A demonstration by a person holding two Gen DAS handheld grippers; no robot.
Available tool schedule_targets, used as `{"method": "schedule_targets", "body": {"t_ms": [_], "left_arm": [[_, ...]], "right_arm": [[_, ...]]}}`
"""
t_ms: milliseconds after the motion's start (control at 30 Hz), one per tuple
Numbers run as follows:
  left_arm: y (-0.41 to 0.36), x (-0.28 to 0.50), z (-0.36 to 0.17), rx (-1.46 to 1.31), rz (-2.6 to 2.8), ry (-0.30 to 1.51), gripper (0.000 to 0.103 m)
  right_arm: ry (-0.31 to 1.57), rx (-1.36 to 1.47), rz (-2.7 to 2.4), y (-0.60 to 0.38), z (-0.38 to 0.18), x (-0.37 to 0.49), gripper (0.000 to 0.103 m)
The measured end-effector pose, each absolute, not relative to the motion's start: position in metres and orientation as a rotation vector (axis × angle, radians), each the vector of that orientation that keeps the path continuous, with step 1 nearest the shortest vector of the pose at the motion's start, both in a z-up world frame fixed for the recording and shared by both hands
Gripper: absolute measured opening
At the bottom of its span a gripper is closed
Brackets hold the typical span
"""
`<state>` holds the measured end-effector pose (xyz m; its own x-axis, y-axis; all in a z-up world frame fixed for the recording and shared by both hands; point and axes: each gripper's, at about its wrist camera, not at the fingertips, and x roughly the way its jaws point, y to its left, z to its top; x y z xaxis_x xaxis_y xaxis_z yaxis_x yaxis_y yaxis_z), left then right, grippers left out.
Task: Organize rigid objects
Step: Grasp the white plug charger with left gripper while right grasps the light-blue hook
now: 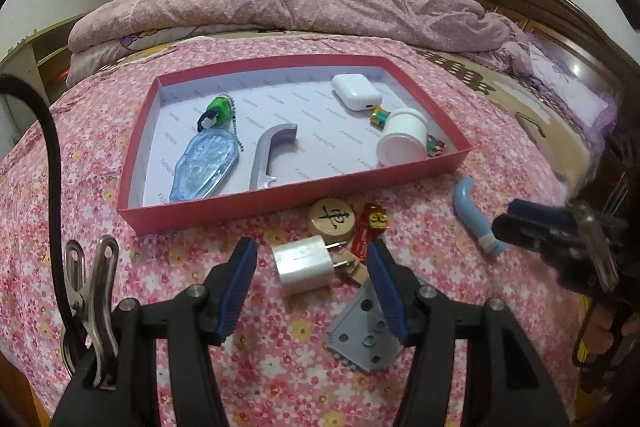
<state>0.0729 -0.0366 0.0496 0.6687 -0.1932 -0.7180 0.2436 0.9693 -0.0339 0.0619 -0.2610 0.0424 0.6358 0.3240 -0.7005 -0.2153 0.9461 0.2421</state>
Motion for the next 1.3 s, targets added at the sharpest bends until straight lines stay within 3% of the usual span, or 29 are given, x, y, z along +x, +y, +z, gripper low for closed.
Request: {"method": "schedule_targets", "body": {"t_ms": [767,867,1000,1300], "left_arm": [[-0.036,0.080,0.034,0.072,-0.247,0.797,0.060],[-0.036,0.080,0.033,0.066,-0.250,0.796,0.060],[-0.035,0.078,0.033,0.031,-0.271,0.805,0.050],[-0.035,0.074,0.037,0.053,-0.263,0.789,0.050]], "right_arm": [[0.818,0.133,0.328,-0.243,0.021,0.067,0.045],[0.805,0.130,0.300,-0.243,0.020,0.069,0.037],[0.792,0.098,0.253,-0.242,0.019,0.071,0.022],[0.774,0.097,0.254,-0.243,0.017,0.068,0.017]]}}
